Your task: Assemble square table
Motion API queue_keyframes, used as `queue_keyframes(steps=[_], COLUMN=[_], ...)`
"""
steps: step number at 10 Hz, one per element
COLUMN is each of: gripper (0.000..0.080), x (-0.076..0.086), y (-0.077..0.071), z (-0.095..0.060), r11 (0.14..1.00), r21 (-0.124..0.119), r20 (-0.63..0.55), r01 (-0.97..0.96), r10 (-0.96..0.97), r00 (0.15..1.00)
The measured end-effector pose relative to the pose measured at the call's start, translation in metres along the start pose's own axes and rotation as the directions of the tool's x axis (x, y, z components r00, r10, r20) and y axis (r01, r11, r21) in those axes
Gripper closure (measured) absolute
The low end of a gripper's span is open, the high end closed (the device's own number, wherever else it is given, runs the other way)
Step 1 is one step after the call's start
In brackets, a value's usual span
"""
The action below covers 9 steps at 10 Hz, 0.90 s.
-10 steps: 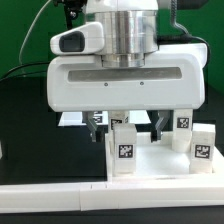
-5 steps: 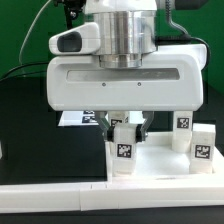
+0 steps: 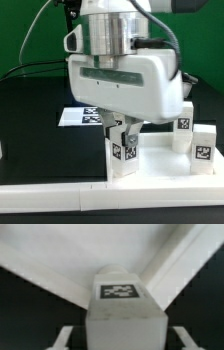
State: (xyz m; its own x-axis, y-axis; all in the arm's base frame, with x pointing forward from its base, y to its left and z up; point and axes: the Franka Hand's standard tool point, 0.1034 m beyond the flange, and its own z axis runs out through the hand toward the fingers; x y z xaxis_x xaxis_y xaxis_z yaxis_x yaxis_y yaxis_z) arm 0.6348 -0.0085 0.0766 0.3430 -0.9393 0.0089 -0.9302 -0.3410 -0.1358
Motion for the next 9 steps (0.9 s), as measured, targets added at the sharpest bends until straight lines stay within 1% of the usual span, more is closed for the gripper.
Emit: queue_keyframes(steps=[1,3,4,5,6,7,8,9], gripper=[0.0514,0.0514,0.0459,0.0278,0.0278,0.0173,0.0157,0.0157], x=[0.001,0.001,0.001,0.0,0.001,-0.001,-0.008,-0.011], y=[0.001,0.001,0.001,0.001,-0.001,-0.001,-0.001,-0.003], z=[0.0,0.0,0.0,-0.002,-0.003,-0.003,-0.003,-0.003], r11=[0.996,0.996,1.0,0.995,0.964,0.889,0.772,0.738], r21=[0.003,0.003,-0.004,-0.021,-0.017,-0.018,-0.023,-0.02], r20=[0.008,0.008,0.007,0.016,0.017,0.019,0.038,0.032], r01=[-0.092,-0.087,-0.03,0.096,0.266,0.457,0.635,0.675], r10=[0.092,0.087,0.03,-0.095,-0.266,-0.457,-0.634,-0.674], r00=[0.996,0.996,1.0,0.995,0.964,0.89,0.773,0.738])
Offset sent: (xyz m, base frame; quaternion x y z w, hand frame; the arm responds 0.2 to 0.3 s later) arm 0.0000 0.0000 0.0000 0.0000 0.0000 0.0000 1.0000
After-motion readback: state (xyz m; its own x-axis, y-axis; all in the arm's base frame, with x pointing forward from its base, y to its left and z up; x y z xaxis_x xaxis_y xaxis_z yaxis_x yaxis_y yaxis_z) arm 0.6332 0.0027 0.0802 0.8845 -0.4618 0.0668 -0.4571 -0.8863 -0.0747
